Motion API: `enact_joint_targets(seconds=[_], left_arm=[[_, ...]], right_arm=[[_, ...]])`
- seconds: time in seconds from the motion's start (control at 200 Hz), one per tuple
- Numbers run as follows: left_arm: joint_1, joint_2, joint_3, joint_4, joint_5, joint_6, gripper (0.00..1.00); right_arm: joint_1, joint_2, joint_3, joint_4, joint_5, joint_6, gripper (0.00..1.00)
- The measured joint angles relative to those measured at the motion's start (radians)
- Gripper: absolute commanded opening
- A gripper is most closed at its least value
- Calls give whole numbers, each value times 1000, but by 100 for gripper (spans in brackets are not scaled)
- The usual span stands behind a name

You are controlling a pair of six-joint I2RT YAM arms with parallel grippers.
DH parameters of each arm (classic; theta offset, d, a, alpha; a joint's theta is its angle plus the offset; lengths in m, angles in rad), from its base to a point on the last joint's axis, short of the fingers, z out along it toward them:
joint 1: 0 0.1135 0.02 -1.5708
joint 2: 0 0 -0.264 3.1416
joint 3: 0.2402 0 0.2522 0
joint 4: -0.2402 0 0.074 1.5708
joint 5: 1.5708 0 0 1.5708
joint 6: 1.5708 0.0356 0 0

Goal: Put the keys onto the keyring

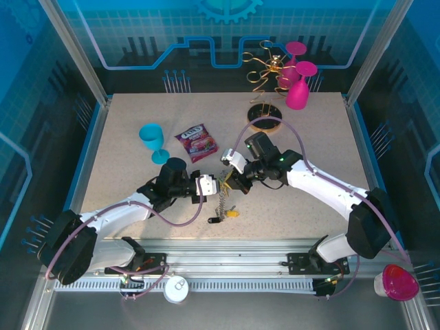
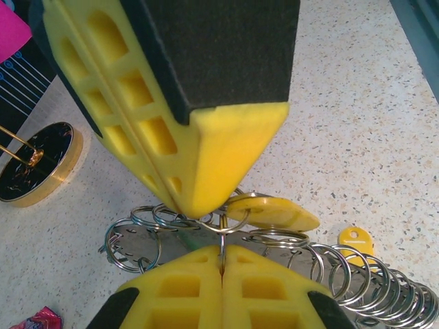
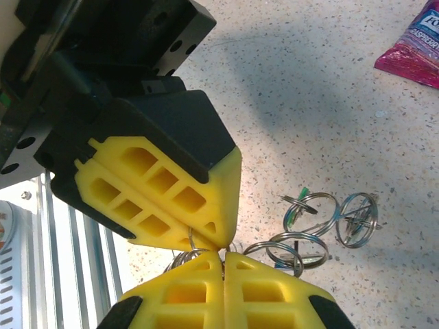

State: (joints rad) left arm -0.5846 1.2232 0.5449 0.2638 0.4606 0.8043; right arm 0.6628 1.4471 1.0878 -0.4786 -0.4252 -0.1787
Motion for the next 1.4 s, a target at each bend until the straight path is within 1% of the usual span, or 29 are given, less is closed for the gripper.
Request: enact_joint_targets(seconds=[0.295, 0.545, 0.816, 1.016, 1.151, 1.281, 1.401], left_arm=[[2, 0, 0, -4, 6, -74, 0], [2, 7, 3, -1, 16, -86, 0], [6, 10, 4, 2, 28, -100, 0], [6, 23, 12, 4, 16, -99, 0], [6, 39, 29, 4, -16, -99, 0], [6, 48, 37, 5, -35, -99, 0], [6, 53, 38, 11, -38, -98, 0]], right_arm=[[5, -8, -2, 20, 6, -14, 0], [2, -48, -27, 31, -34, -13, 0], [-1, -48, -28, 23, -49, -14, 0], [-6, -54, -41, 20, -63, -2, 0], [-38, -106, -95, 0, -54, 73, 0], [-73, -173, -166, -42, -8, 202, 0], [-87, -160, -225, -84, 51, 320, 0]])
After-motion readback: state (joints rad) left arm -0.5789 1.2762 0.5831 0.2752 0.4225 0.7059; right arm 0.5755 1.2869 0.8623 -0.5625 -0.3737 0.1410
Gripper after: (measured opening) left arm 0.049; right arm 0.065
